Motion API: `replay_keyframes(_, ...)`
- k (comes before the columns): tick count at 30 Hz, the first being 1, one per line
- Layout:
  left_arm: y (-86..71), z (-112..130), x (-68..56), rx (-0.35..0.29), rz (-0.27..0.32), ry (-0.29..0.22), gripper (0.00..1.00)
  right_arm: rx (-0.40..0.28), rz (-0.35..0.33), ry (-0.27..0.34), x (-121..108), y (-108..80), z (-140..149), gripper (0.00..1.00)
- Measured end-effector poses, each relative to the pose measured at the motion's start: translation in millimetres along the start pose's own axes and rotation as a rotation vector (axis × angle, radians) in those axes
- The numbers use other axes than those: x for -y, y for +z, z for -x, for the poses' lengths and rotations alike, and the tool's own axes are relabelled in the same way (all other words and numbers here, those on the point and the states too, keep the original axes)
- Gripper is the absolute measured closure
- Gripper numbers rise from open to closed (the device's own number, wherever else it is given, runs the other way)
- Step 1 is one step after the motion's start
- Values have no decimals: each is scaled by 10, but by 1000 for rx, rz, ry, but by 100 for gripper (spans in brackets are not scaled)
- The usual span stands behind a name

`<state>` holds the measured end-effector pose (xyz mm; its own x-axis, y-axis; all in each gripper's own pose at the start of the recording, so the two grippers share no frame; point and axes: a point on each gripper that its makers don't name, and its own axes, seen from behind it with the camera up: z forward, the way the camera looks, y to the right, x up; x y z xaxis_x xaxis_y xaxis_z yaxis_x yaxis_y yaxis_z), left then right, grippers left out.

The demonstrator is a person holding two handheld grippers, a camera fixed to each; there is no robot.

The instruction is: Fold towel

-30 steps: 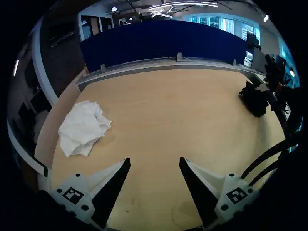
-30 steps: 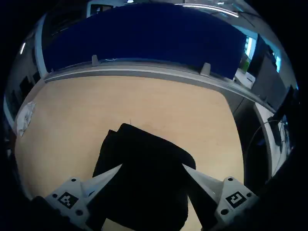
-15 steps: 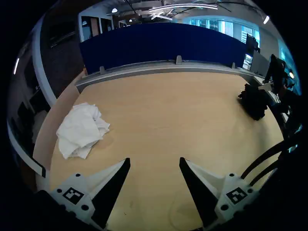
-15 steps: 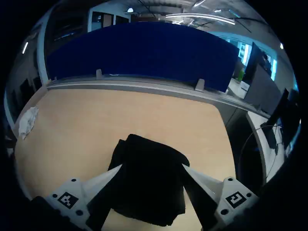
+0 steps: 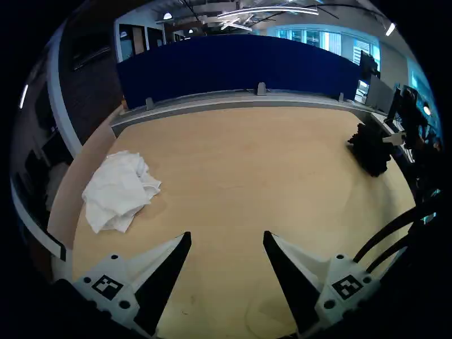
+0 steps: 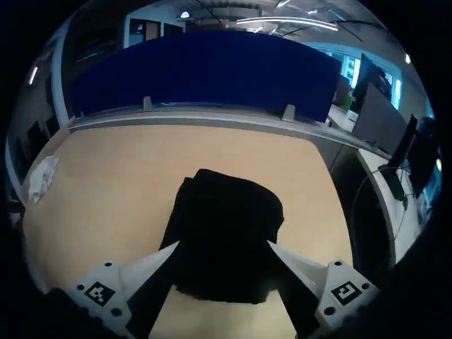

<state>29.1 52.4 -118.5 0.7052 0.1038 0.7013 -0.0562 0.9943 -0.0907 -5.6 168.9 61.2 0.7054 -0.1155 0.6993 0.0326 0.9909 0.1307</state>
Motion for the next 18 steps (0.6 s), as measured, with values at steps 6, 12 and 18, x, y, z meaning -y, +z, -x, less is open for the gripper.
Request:
replay_keyframes(6,7,25,5,4,0,7,6,16,9,12,-11,28,164,0)
replay_keyframes(12,-4,23,13,5,-4,19,6,50,24,11,-100,182,339,0)
replay_keyframes(18,-31,14,42,5,-12,19,6,67,25,13,-124,291,409,0)
